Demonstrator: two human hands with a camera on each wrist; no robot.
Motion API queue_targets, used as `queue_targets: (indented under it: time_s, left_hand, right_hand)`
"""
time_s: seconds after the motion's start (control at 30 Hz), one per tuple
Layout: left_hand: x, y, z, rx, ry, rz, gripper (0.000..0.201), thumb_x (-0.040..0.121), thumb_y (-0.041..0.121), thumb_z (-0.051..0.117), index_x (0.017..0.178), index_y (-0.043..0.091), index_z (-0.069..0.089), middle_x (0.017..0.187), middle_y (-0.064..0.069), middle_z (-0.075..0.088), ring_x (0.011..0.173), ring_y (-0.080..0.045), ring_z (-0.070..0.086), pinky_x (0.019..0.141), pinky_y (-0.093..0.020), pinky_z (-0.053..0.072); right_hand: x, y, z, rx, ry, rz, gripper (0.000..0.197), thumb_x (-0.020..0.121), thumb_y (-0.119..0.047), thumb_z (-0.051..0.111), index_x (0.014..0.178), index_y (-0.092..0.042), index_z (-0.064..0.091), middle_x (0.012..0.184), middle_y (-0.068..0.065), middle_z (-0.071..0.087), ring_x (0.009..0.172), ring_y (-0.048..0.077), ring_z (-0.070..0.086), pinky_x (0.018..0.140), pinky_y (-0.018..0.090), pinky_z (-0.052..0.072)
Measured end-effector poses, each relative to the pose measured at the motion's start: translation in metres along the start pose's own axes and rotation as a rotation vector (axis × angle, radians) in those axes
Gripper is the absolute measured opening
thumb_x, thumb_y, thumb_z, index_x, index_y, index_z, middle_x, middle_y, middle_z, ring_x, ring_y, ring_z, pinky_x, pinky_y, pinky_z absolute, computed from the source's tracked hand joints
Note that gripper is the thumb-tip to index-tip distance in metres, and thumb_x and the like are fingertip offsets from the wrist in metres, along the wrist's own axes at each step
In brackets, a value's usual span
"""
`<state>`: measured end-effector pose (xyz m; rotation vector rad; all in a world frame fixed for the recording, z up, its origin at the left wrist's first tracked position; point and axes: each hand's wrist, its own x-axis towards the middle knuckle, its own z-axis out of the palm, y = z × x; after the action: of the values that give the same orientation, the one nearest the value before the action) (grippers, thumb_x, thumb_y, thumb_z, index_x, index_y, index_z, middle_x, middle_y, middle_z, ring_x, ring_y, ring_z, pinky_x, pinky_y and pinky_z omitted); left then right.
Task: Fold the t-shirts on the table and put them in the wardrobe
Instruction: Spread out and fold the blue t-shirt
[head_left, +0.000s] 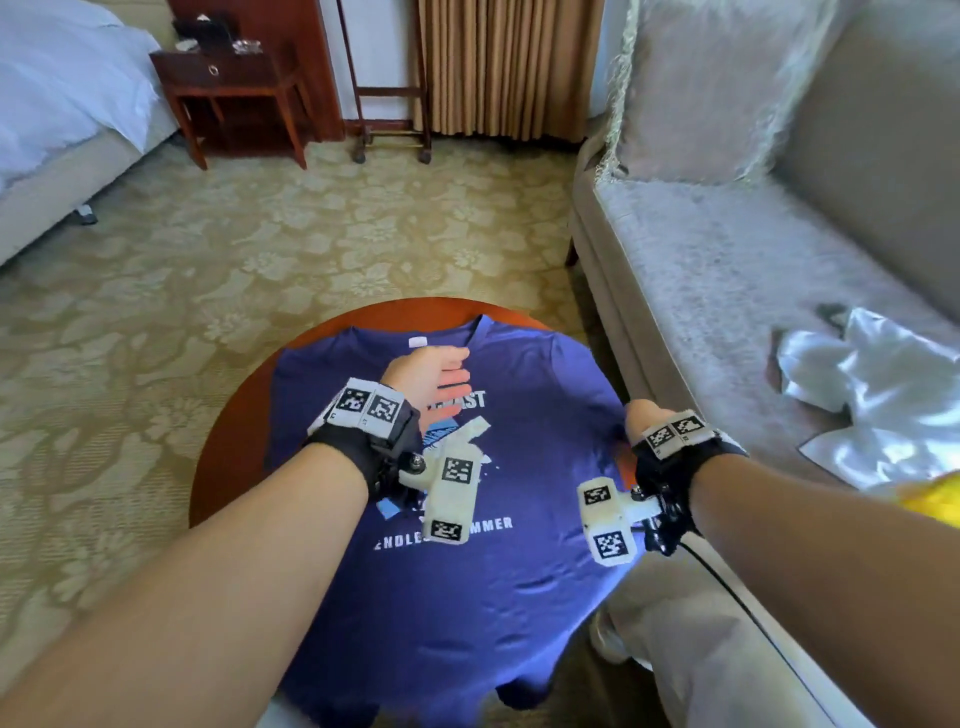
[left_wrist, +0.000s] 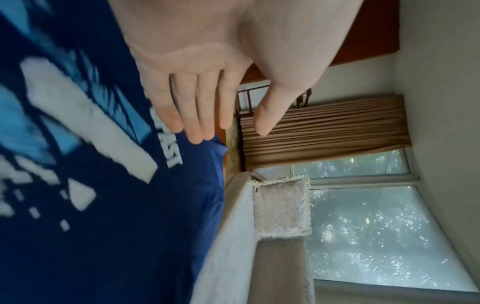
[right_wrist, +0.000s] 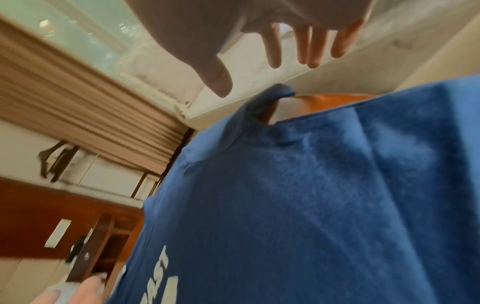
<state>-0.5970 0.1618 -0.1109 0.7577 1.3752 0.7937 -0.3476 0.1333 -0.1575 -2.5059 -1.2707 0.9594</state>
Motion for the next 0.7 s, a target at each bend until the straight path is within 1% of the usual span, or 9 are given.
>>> queue_targets:
  time_s: [0.07, 0.17, 0.23, 0.27, 0.37, 0.43, 0.53, 0.6, 0.7]
  left_hand:
    - [0.008, -0.004, 0.022, -0.079, -0.026, 0.023, 0.012, 0.096, 0.024, 0.056, 0.100, 0.016, 0.064, 0.115, -0.008, 0.066, 0.107, -0.023, 0.063, 0.092, -0.036, 0.047]
    - [0.020, -0.014, 0.052, -0.123, -0.075, 0.031, 0.025, 0.098, 0.022, 0.052, 0.120, 0.015, 0.063, 0.122, -0.006, 0.062, 0.118, -0.019, 0.056, 0.099, -0.035, 0.043]
    - [0.028, -0.024, 0.067, -0.125, -0.060, 0.069, 0.022, 0.097, 0.018, 0.054, 0.115, 0.018, 0.065, 0.118, -0.003, 0.064, 0.114, -0.015, 0.056, 0.093, -0.032, 0.042]
    - [0.033, -0.029, 0.073, -0.113, -0.044, 0.093, 0.020, 0.096, 0.017, 0.056, 0.113, 0.018, 0.066, 0.115, -0.001, 0.064, 0.111, -0.014, 0.055, 0.090, -0.030, 0.042]
    - [0.045, -0.038, 0.084, -0.073, 0.020, 0.190, 0.018, 0.091, 0.011, 0.063, 0.105, 0.018, 0.070, 0.108, 0.006, 0.067, 0.106, -0.010, 0.058, 0.094, -0.028, 0.044]
    - [0.053, -0.038, 0.086, -0.077, 0.081, 0.240, 0.018, 0.086, 0.007, 0.068, 0.091, 0.024, 0.072, 0.099, 0.011, 0.070, 0.104, -0.009, 0.062, 0.096, -0.026, 0.044]
    - [0.062, -0.039, 0.089, -0.105, 0.086, 0.239, 0.020, 0.084, 0.010, 0.071, 0.088, 0.029, 0.071, 0.102, 0.013, 0.069, 0.111, -0.011, 0.061, 0.100, -0.025, 0.041]
    - [0.067, -0.042, 0.089, -0.129, 0.065, 0.215, 0.018, 0.085, 0.013, 0.071, 0.094, 0.029, 0.070, 0.110, 0.010, 0.067, 0.116, -0.010, 0.057, 0.104, -0.025, 0.038]
    - [0.070, -0.045, 0.088, -0.191, 0.033, 0.195, 0.032, 0.090, 0.014, 0.066, 0.121, 0.018, 0.065, 0.121, 0.006, 0.063, 0.115, -0.007, 0.053, 0.101, -0.021, 0.036]
  right_hand:
    - [0.006, 0.014, 0.000, 0.162, -0.110, 0.005, 0.032, 0.094, -0.023, 0.054, 0.119, -0.003, 0.055, 0.121, 0.022, 0.059, 0.105, 0.023, 0.057, 0.068, 0.024, 0.050]
    - [0.014, 0.021, 0.004, 0.453, -0.112, -0.042, 0.014, 0.092, -0.015, 0.057, 0.079, -0.009, 0.059, 0.069, 0.012, 0.059, 0.065, 0.016, 0.048, 0.067, 0.026, 0.049]
    - [0.021, 0.025, 0.007, 0.670, -0.152, 0.025, 0.027, 0.097, -0.012, 0.048, 0.071, -0.013, 0.054, 0.051, 0.002, 0.053, 0.049, 0.013, 0.048, 0.065, 0.036, 0.049]
    - [0.019, 0.025, 0.008, 0.823, -0.158, 0.096, 0.029, 0.096, -0.017, 0.046, 0.068, -0.016, 0.053, 0.044, 0.001, 0.054, 0.042, 0.014, 0.051, 0.056, 0.034, 0.049]
    - [0.025, 0.029, 0.011, 0.958, -0.193, 0.236, 0.036, 0.094, -0.028, 0.046, 0.060, -0.016, 0.051, 0.040, 0.002, 0.051, 0.030, 0.016, 0.047, 0.035, 0.015, 0.035]
    - [0.032, 0.027, 0.013, 1.026, -0.247, 0.257, 0.042, 0.095, -0.036, 0.047, 0.060, -0.014, 0.049, 0.038, 0.003, 0.048, 0.027, 0.016, 0.043, 0.033, 0.012, 0.032]
    - [0.043, 0.019, 0.011, 1.088, -0.260, 0.251, 0.039, 0.099, -0.036, 0.047, 0.069, -0.011, 0.052, 0.038, 0.003, 0.052, 0.025, 0.017, 0.048, 0.029, 0.014, 0.034]
    - [0.047, 0.013, 0.008, 1.041, -0.240, 0.239, 0.035, 0.099, -0.031, 0.049, 0.073, -0.007, 0.052, 0.036, 0.004, 0.053, 0.025, 0.017, 0.049, 0.028, 0.016, 0.037]
    - [0.050, 0.010, 0.002, 1.003, -0.197, 0.211, 0.025, 0.100, -0.021, 0.049, 0.080, -0.005, 0.050, 0.033, 0.006, 0.051, 0.023, 0.017, 0.048, 0.025, 0.016, 0.035]
